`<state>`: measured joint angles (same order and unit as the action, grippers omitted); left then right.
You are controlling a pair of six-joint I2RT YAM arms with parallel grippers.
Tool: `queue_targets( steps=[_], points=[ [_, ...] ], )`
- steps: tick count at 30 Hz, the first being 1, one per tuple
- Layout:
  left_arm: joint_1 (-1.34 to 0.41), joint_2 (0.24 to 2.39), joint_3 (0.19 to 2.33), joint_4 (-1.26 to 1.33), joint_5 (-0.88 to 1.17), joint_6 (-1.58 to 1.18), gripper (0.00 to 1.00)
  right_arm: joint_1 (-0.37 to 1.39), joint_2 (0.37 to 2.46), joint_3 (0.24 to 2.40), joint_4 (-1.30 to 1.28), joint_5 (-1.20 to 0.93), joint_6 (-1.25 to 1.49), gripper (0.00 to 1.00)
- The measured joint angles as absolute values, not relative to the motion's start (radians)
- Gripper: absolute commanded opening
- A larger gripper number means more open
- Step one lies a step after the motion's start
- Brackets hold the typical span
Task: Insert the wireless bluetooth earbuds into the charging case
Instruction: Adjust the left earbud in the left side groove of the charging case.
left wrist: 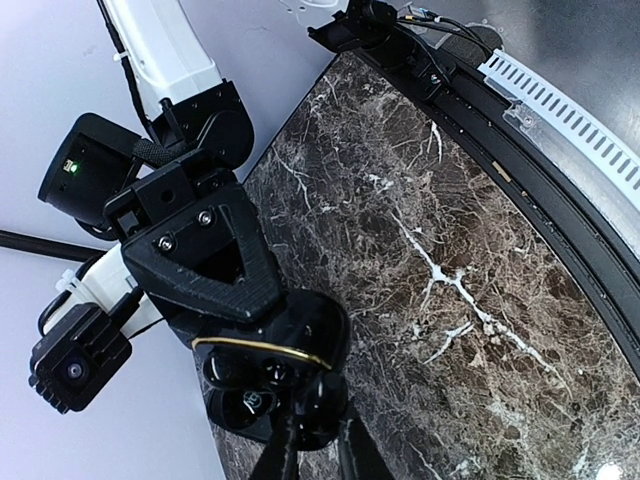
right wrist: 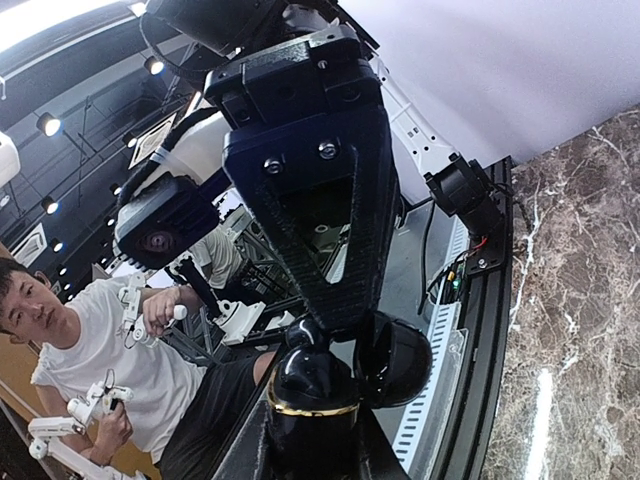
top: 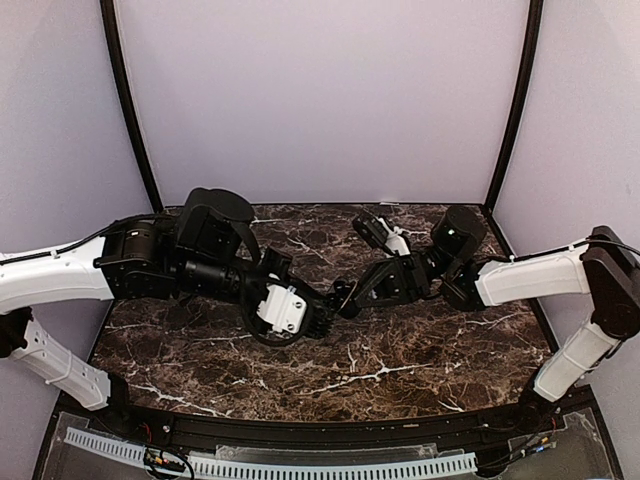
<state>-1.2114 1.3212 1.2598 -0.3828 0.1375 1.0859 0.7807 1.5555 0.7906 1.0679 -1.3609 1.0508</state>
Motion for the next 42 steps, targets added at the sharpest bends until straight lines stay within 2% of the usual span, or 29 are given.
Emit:
queue_targets(
  steps=[19, 26, 42],
  points=[
    [-1.216, 1.343, 1.264, -0.353, 0.145, 1.031, 0.24, 0.783, 1.524, 0.808, 0.871, -1.322, 0.873, 0.00],
    [-1.216, 1.343, 1.276, -0.366, 0.168, 1.033, 0.30, 0.792, 1.513, 0.816, 0.804, -1.320, 0.803, 0.00],
    [-1.216, 1.349, 1.299, -0.429, 0.246, 1.028, 0.31, 0.831, 1.493, 0.871, 0.533, -1.319, 0.550, 0.00]
  ],
)
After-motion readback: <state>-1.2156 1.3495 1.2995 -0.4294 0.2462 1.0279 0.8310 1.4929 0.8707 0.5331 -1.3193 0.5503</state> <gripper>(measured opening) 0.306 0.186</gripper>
